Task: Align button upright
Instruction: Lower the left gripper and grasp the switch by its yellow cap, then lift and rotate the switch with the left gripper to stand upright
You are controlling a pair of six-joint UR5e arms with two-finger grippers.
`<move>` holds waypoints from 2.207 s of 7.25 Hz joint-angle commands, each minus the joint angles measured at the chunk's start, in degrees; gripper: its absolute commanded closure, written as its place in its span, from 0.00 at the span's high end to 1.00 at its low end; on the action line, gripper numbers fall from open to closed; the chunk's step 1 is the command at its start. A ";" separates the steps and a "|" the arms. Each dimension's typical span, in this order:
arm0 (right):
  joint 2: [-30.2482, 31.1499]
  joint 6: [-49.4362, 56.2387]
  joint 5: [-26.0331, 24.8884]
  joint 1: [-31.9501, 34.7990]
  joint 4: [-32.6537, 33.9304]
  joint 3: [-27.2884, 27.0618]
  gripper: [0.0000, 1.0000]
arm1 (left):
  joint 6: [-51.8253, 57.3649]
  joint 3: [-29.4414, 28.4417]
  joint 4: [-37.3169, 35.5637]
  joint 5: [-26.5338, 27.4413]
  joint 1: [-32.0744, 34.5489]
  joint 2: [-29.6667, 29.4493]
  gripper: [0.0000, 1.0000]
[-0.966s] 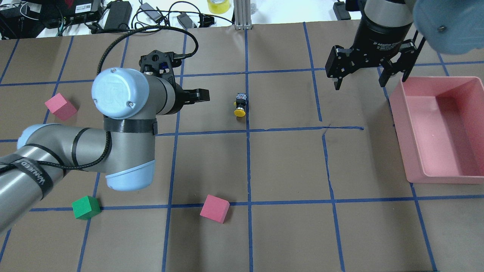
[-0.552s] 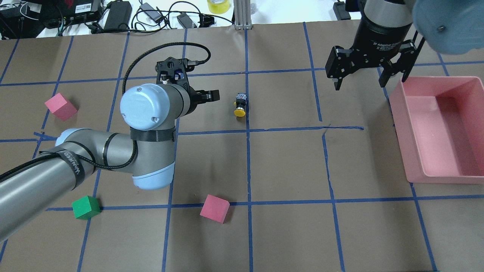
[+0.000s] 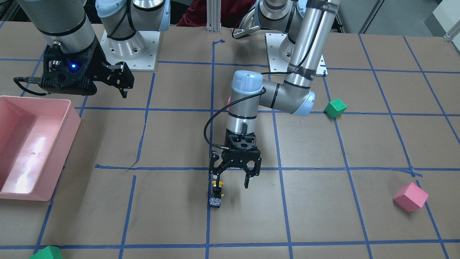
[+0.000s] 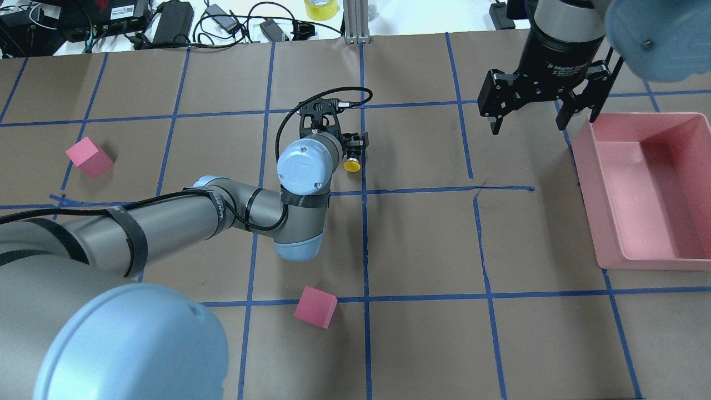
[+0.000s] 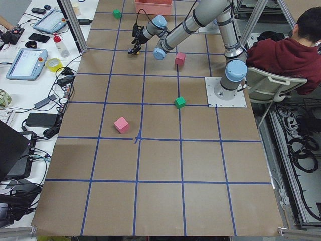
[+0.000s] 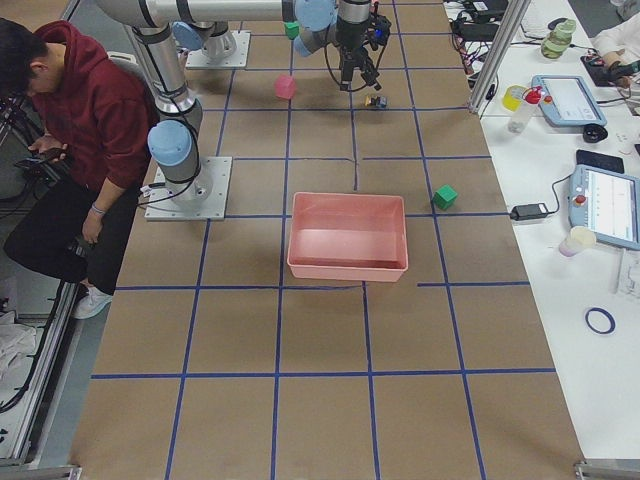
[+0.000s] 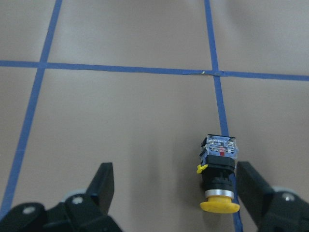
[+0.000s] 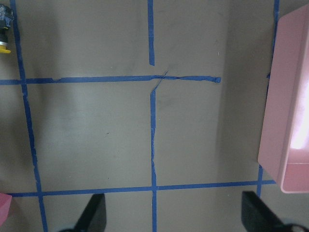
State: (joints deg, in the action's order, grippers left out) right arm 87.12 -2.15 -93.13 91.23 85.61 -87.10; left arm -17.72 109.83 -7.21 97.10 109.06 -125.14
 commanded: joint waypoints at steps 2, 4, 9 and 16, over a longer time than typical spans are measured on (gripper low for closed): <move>0.16 -0.05 0.15 0.00 0.00 -0.79 1.00 | -0.39 2.94 -9.92 0.28 1.06 -4.22 0.90; 0.25 -0.05 0.23 0.00 0.00 -0.79 1.00 | -2.93 2.93 -10.10 3.68 4.39 -5.10 0.89; 0.07 -0.14 0.94 0.09 0.17 -1.23 1.00 | -2.94 2.67 -10.01 3.44 4.41 -6.25 0.61; 0.16 -0.14 0.94 0.00 0.61 -1.32 1.00 | -3.28 -13.98 33.52 3.36 3.53 5.41 0.00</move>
State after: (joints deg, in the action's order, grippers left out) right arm 87.26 -2.32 -92.22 91.31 86.19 -88.42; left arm -20.31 101.76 9.29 100.79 112.78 -122.90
